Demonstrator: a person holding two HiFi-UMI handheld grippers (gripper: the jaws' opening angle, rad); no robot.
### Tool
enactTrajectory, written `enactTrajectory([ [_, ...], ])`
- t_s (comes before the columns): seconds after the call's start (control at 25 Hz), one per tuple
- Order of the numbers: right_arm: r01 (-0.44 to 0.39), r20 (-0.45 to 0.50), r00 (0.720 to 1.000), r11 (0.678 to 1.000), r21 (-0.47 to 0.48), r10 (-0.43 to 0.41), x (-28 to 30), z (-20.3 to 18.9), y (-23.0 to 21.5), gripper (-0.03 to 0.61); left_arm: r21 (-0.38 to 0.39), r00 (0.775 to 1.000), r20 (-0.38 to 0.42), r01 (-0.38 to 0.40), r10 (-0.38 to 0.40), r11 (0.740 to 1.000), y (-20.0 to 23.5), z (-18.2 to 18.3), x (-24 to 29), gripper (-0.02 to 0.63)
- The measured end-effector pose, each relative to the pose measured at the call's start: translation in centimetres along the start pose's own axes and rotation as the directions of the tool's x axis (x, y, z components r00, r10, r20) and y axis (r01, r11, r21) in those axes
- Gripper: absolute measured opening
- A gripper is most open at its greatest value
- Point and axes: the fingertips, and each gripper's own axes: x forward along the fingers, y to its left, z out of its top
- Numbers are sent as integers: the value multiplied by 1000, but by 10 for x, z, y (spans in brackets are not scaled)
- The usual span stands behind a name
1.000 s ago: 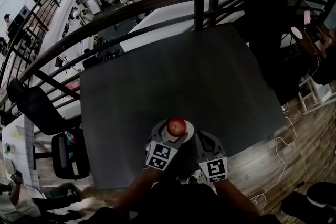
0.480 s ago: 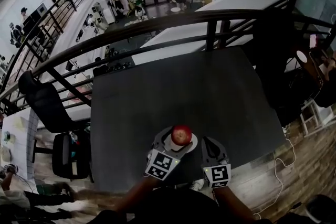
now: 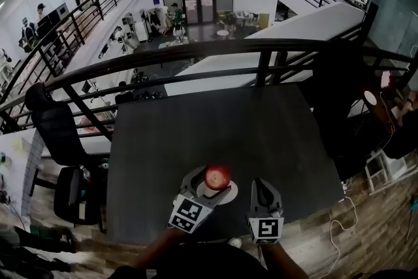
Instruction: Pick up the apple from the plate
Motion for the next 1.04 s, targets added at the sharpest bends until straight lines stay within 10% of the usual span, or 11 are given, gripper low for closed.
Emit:
enactTrajectory([
  [1.04, -30, 47, 998, 999, -19, 31, 1, 16, 24, 23, 22, 997, 62, 33, -34, 999, -7, 5, -21, 385],
])
